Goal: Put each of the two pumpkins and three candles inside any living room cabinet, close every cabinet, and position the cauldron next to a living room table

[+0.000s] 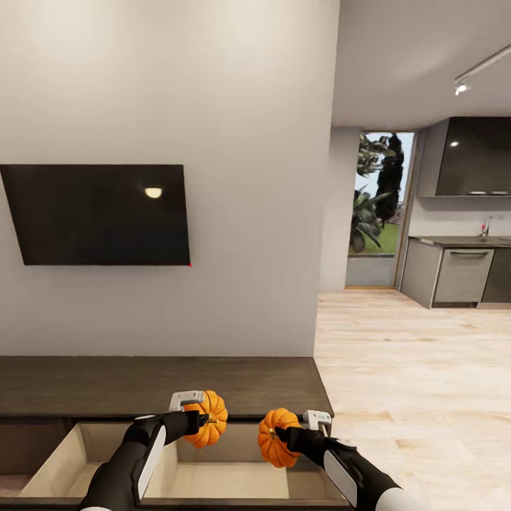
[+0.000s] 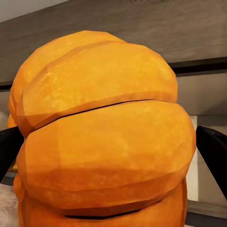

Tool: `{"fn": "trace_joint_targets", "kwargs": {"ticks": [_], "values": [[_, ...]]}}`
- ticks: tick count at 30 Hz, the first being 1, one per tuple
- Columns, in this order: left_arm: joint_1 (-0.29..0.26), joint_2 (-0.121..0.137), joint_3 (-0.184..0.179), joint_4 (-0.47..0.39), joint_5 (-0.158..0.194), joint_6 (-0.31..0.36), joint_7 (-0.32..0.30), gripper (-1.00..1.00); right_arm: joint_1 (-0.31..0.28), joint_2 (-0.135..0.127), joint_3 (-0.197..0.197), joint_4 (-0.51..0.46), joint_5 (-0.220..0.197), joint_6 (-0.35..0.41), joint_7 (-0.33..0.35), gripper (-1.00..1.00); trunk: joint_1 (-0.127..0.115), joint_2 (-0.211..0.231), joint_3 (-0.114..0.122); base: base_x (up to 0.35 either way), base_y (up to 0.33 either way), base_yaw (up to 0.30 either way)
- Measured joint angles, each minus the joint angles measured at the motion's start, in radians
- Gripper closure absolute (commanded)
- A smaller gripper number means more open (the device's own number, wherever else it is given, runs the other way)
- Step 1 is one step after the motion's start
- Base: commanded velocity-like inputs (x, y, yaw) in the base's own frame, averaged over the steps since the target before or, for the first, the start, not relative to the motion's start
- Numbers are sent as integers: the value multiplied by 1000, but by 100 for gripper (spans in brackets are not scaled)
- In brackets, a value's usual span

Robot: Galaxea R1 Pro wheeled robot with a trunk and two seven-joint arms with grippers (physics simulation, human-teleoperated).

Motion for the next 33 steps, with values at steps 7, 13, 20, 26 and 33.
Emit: {"fn": "trace_joint_targets", "kwargs": {"ticks": [7, 13, 20, 26, 33], "values": [[0, -1, 0, 0, -1, 0, 0, 100, 0, 0, 0, 0, 0, 0, 0, 100, 11, -21, -9, 1, 0, 0], [0, -1, -1, 0, 1, 0, 0, 100, 0, -1, 0, 0, 0, 0, -1, 100, 34, -63, -28, 0, 0, 0], [-23, 2, -3, -21, 5, 21, -17, 100, -24, 8, -5, -24, -3, -22, 34, 100, 46, -84, -37, 0, 0, 0], [-59, 1, -1, -56, 33, 44, -20, 100, -59, 8, -3, -62, -1, -55, 44, 100, 46, -84, -37, 0, 0, 0], [-72, 4, -2, -86, 73, 82, -21, 100, -101, 8, -2, -104, 0, -63, 45, 100, 46, -84, -38, 0, 0, 0]]}}
